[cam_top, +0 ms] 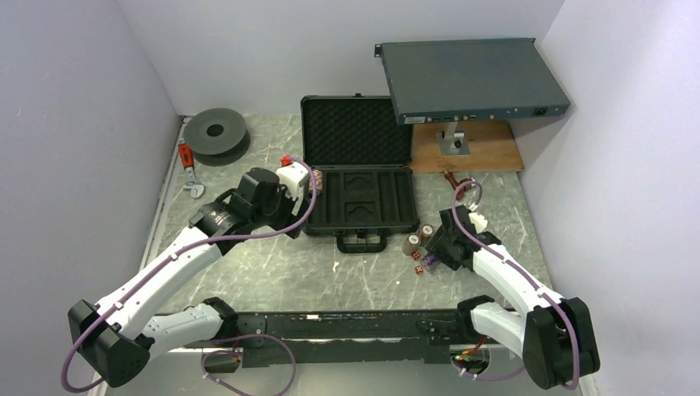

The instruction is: Pack up texas hold em set

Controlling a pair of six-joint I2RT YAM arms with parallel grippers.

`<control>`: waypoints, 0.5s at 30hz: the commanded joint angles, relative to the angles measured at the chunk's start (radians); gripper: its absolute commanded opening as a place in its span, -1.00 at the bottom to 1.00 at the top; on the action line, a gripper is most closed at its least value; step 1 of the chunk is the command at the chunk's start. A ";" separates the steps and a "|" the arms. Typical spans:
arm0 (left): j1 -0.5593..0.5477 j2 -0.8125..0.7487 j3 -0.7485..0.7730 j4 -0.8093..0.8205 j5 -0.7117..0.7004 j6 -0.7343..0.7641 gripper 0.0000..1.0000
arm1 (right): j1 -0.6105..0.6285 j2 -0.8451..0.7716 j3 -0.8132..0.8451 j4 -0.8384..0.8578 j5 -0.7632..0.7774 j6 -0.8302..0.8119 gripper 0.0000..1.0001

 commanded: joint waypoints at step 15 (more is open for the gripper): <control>-0.005 0.006 0.033 0.005 -0.002 0.013 0.66 | -0.005 -0.058 0.037 -0.031 0.025 -0.038 -0.69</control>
